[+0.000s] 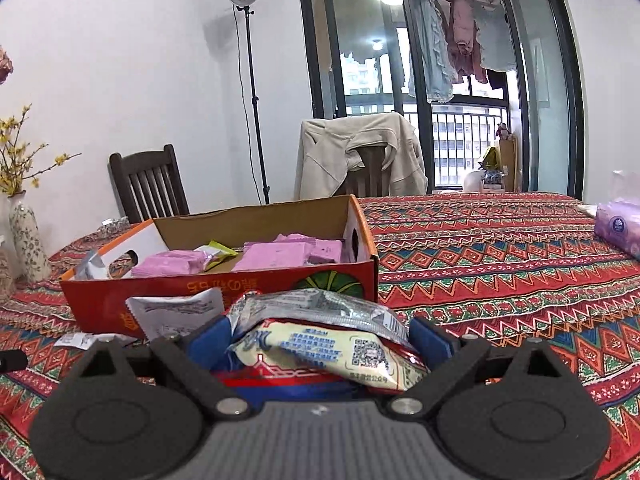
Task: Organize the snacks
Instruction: 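Grasp the blue-white printed bag from the pile with the right gripper, then grasp a white sachet with the left gripper while the right gripper holds the blue-white bag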
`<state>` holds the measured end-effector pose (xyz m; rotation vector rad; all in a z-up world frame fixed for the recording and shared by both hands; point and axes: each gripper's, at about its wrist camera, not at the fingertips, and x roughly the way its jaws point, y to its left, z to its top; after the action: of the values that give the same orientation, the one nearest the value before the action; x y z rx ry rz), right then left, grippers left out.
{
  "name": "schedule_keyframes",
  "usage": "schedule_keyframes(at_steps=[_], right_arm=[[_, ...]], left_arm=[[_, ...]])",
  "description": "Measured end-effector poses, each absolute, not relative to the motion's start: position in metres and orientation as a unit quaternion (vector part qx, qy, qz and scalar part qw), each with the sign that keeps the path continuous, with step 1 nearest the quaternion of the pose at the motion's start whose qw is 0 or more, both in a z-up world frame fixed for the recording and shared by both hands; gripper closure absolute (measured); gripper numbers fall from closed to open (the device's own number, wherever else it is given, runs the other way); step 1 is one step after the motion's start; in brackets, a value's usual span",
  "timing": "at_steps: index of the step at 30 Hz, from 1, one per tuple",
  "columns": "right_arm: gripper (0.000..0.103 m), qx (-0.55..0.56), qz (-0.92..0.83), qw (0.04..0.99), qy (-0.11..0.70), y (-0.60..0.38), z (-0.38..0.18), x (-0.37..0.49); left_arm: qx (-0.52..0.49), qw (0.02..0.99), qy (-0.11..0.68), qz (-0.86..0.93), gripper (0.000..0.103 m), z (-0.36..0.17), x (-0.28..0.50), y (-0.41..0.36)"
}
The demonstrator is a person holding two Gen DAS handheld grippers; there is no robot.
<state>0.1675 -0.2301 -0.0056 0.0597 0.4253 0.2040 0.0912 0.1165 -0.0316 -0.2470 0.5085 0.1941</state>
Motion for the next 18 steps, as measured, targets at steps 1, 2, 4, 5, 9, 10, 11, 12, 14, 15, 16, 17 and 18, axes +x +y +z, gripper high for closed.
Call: schedule_keyframes(at_steps=[1,2,4,5,9,10,11,12,14,15,16,17,18], right_arm=[[0.007,0.033,0.101,0.972,0.211,-0.231,-0.006,0.167],[0.007,0.037,0.099,0.972,0.211,-0.233,-0.007,0.167],[0.007,0.044,0.098,0.971,0.211,-0.235,-0.007,0.165],[0.007,0.046,0.099,0.971,0.212,-0.235,-0.006,0.166],[0.007,0.049,0.101,0.971,0.213,-0.236,-0.007,0.166],[0.009,0.050,0.101,0.970,0.213,-0.237,-0.007,0.165],[0.012,0.052,0.101,0.970,0.214,-0.237,-0.007,0.166],[0.029,0.055,0.101,0.970,0.214,-0.237,-0.007,0.166],[0.038,0.065,0.107,0.967,0.222,-0.240,-0.009,0.170],[0.038,0.067,0.104,0.966,0.229,-0.240,-0.010,0.172],[0.038,0.066,0.099,0.965,0.234,-0.239,-0.011,0.174],[0.038,0.068,0.097,0.964,0.237,-0.240,-0.012,0.175],[0.038,0.071,0.098,0.964,0.238,-0.240,-0.012,0.175]], left_arm=[[-0.121,0.956,0.251,0.097,0.000,-0.032,0.091,0.116],[-0.120,0.955,0.251,0.099,0.000,-0.031,0.091,0.116],[-0.118,0.955,0.250,0.103,0.000,-0.031,0.091,0.115],[-0.115,0.955,0.250,0.105,0.000,-0.031,0.091,0.114],[-0.098,0.954,0.254,0.122,0.000,-0.029,0.092,0.109],[-0.089,0.954,0.255,0.127,0.000,-0.028,0.093,0.106],[-0.077,0.955,0.257,0.130,0.000,-0.026,0.095,0.102],[-0.071,0.955,0.259,0.127,0.000,-0.024,0.097,0.099],[-0.066,0.958,0.257,0.108,0.000,-0.015,0.101,0.089],[-0.059,0.960,0.254,0.102,0.000,-0.010,0.104,0.083],[-0.052,0.962,0.252,0.096,0.000,-0.006,0.108,0.076],[-0.048,0.963,0.251,0.090,0.000,-0.003,0.113,0.071],[-0.045,0.963,0.252,0.085,0.000,-0.001,0.118,0.065]])
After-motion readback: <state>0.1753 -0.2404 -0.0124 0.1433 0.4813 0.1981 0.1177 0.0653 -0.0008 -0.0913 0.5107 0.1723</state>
